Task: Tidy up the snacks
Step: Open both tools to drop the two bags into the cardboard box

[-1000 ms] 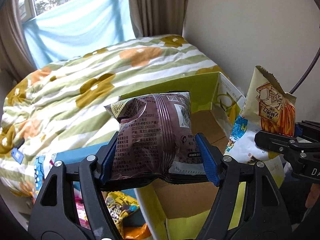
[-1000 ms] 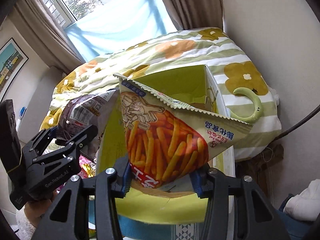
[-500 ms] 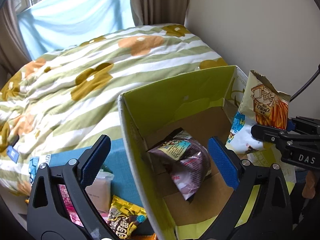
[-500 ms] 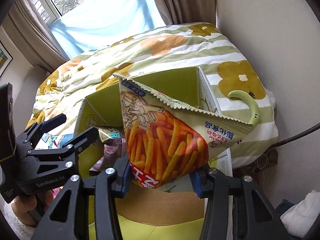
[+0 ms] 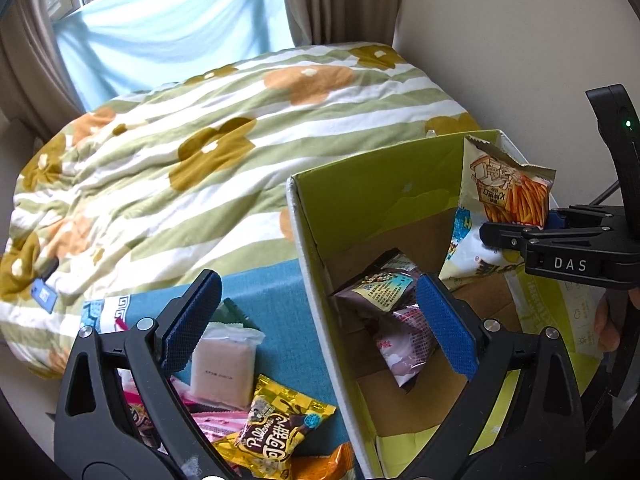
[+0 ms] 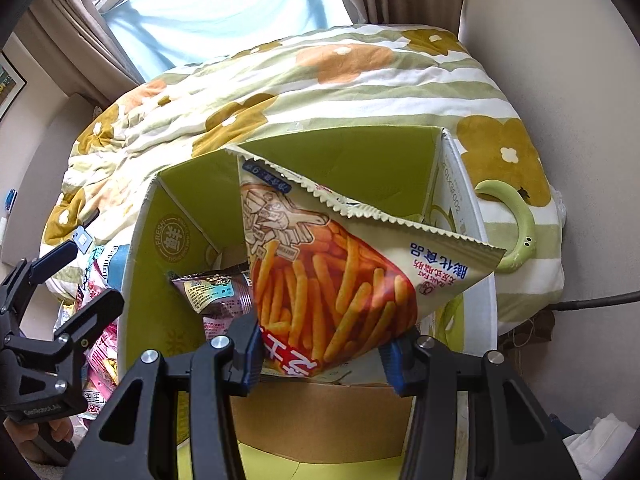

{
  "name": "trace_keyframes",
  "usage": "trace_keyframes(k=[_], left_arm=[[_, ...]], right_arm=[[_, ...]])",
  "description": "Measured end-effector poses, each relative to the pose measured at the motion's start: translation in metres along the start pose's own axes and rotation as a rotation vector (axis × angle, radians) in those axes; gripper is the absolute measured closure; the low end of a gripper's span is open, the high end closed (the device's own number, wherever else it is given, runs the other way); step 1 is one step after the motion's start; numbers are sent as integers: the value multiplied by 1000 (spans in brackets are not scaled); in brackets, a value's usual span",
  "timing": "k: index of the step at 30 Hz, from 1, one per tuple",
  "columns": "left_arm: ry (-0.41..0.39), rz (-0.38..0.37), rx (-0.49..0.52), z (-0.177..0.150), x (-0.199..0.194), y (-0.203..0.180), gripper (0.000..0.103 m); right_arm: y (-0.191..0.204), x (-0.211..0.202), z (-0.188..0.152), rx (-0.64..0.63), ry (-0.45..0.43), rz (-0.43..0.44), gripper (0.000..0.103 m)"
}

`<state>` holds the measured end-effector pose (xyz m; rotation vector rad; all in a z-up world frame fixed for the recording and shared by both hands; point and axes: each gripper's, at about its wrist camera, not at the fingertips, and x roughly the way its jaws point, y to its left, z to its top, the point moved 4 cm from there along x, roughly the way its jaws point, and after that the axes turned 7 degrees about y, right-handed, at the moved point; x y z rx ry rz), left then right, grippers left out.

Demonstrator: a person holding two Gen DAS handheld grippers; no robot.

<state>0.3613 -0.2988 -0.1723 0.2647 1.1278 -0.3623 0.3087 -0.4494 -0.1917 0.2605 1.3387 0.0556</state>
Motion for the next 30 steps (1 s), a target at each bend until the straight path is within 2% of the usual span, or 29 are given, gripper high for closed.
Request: trace_keyframes(k=[2, 4, 6, 11, 16, 23, 30], left_arm=[[10, 7, -6, -2, 2, 1, 6], [17, 9, -13, -5, 3, 3, 6], [17, 8, -21, -8, 3, 4, 6], [18, 6, -33, -15, -3, 2, 6], [-17, 23, -46, -21, -23, 0, 6], [-96, 69, -53, -38, -74, -8, 6], [-166, 120, -80, -77, -134, -11, 6]], right_arm=[[-1, 2, 3, 11, -13, 2, 57], [-3, 0, 5, 28, -43, -7, 44], [-4, -5, 4, 45, -76, -6, 1], [-6, -16, -9, 79, -127, 3, 1], [-4, -28, -22, 62, -146, -18, 1], [-2, -75, -41, 58, -245, 2, 0], [17, -128, -77, 7, -345, 6, 0]])
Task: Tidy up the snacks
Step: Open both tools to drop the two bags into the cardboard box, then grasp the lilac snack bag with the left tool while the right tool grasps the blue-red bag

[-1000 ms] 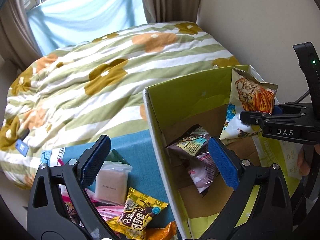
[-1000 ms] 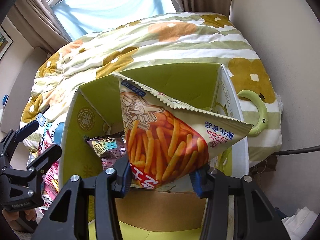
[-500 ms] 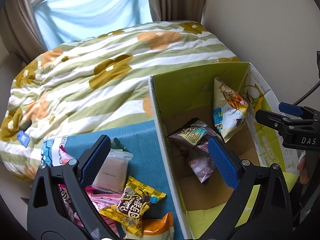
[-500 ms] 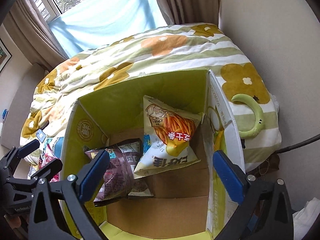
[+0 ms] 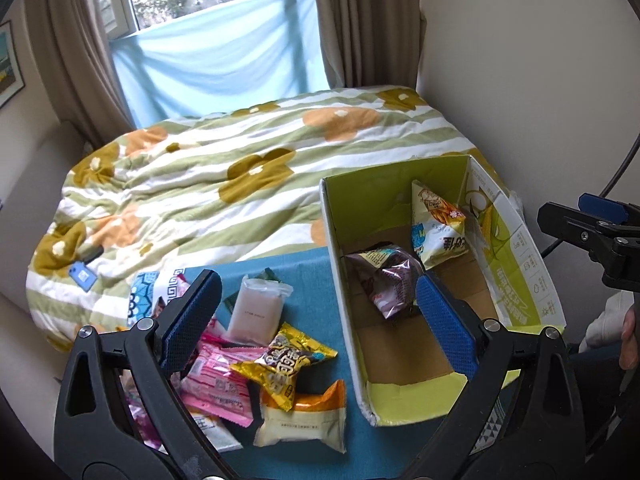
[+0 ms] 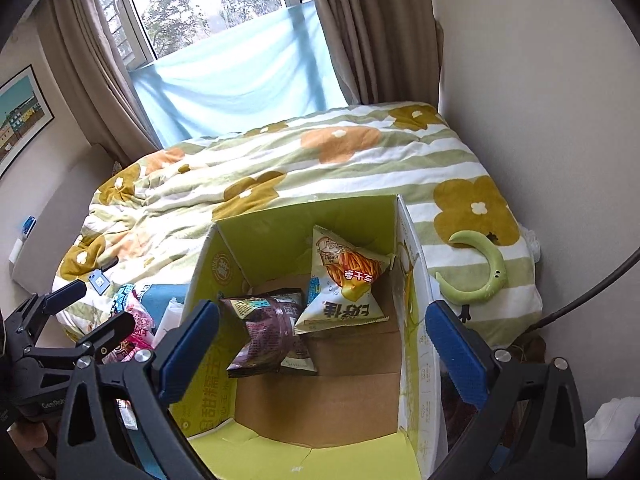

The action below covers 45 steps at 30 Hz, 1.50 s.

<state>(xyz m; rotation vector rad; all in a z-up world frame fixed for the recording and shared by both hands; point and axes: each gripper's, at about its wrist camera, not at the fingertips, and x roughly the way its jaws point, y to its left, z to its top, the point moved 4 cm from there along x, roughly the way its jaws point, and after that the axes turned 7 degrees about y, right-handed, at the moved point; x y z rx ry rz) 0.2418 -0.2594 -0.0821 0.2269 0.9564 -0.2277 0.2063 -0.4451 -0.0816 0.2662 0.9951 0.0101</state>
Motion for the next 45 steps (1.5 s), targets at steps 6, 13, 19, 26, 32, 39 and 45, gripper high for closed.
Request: trace_keyframes(k=[6, 13, 19, 26, 32, 39, 45], left_arm=[[-31, 44, -91, -46, -51, 24, 6], [3, 145, -234, -115, -87, 80, 6], [22, 227, -406, -172, -112, 146, 6], [64, 253, -527, -220, -116, 207, 6], [114, 190, -559, -238, -86, 245, 6], [210, 39, -582, -246, -19, 287, 6], [292, -81, -575, -251, 38, 312, 6]], right_arm=[[26, -41, -21, -92, -34, 30, 0], [61, -59, -62, -221, -42, 95, 0], [102, -53, -94, -287, -25, 198, 0], [165, -43, -109, -342, -7, 331, 0], [217, -17, -115, -375, 32, 383, 0], [266, 25, -120, -362, 98, 400, 0], [302, 69, -117, -326, 165, 360, 0]])
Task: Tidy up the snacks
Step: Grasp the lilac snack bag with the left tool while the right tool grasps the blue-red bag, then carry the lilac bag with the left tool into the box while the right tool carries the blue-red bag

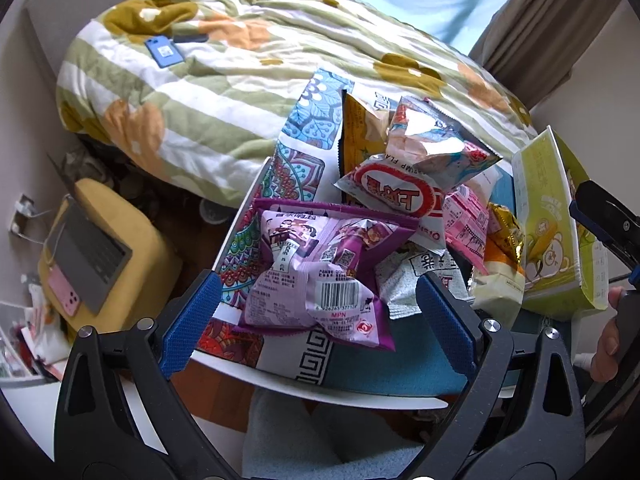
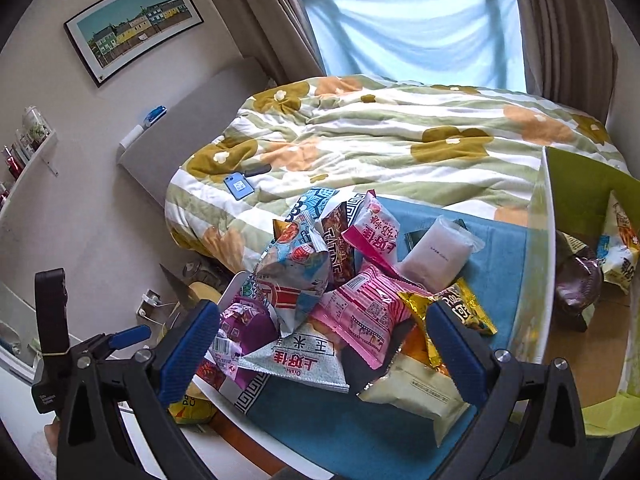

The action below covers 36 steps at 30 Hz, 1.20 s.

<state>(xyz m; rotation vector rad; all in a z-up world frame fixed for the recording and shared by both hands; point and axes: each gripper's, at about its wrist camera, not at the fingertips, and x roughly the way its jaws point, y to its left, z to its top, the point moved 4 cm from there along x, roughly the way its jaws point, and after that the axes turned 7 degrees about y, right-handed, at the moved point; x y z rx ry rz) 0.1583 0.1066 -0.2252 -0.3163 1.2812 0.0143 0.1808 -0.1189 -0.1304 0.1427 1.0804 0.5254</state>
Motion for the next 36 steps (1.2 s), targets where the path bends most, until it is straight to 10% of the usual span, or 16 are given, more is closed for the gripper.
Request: trace_keyframes(k=[11, 16, 36], left_arm=[[141, -73, 119, 16, 69, 3, 9], [178, -141, 133, 14, 80, 4, 27], [167, -157, 193, 10, 73, -1, 40]], right_arm=[[15, 88, 14, 46, 126, -18, 0], [17, 114, 16, 59, 158, -28, 0], [21, 155, 24, 97, 162, 20, 8]])
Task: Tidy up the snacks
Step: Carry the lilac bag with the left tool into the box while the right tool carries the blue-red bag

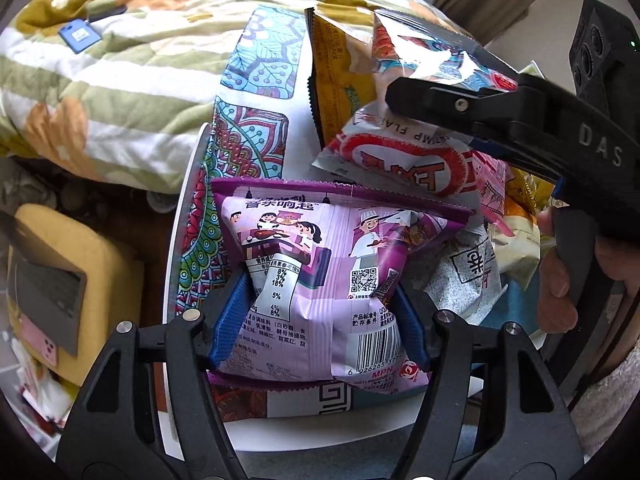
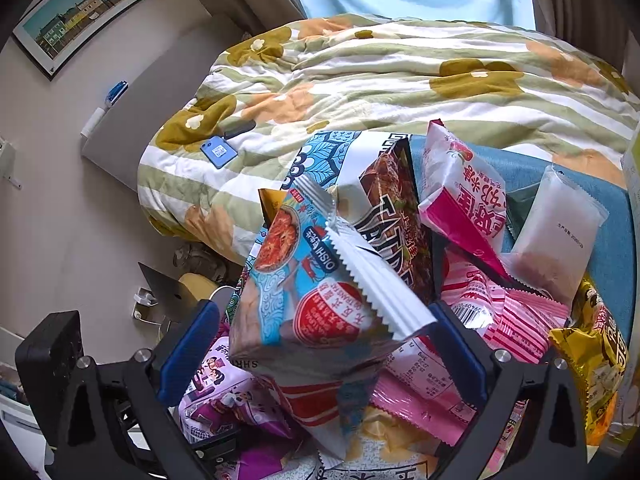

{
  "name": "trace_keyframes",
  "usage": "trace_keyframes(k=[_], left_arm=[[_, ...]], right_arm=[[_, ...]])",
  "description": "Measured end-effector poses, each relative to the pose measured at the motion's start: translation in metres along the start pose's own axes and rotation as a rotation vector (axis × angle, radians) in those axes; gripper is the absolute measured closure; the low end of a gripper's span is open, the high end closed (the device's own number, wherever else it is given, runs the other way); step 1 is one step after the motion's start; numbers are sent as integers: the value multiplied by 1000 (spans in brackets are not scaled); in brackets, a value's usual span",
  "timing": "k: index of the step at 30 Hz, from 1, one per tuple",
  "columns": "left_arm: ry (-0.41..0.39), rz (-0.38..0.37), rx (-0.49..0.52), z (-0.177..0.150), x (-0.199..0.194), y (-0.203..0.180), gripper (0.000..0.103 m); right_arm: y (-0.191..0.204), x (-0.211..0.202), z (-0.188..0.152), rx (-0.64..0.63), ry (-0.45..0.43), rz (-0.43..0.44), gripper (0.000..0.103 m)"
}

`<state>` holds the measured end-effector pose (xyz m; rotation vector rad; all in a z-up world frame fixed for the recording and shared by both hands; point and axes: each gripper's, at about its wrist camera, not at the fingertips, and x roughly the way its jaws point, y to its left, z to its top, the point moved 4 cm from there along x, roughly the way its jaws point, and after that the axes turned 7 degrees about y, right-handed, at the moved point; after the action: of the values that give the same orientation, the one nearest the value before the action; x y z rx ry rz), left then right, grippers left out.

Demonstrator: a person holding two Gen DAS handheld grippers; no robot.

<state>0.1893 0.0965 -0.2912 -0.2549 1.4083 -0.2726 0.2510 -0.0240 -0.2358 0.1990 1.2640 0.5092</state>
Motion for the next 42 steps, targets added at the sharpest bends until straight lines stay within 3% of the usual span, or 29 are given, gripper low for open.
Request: trace_keyframes(k=[3, 11, 22, 31, 42], left_arm=[[-7, 5, 1, -1, -4, -2, 40], [-52, 34, 37, 3, -30, -13, 40], [-172, 75, 145, 30, -82, -60, 40], [-290, 30, 221, 54, -110, -173, 40], [-320, -35, 366, 73, -82, -340, 40]], right_arm=[[1, 5, -3, 2, 21, 11, 28], [3, -17, -5, 37, -34, 27, 47], [2, -95, 4, 68, -191, 39, 49], [-41, -200, 3, 86, -338, 28, 49], [-159, -310, -36, 155, -444, -126, 49]])
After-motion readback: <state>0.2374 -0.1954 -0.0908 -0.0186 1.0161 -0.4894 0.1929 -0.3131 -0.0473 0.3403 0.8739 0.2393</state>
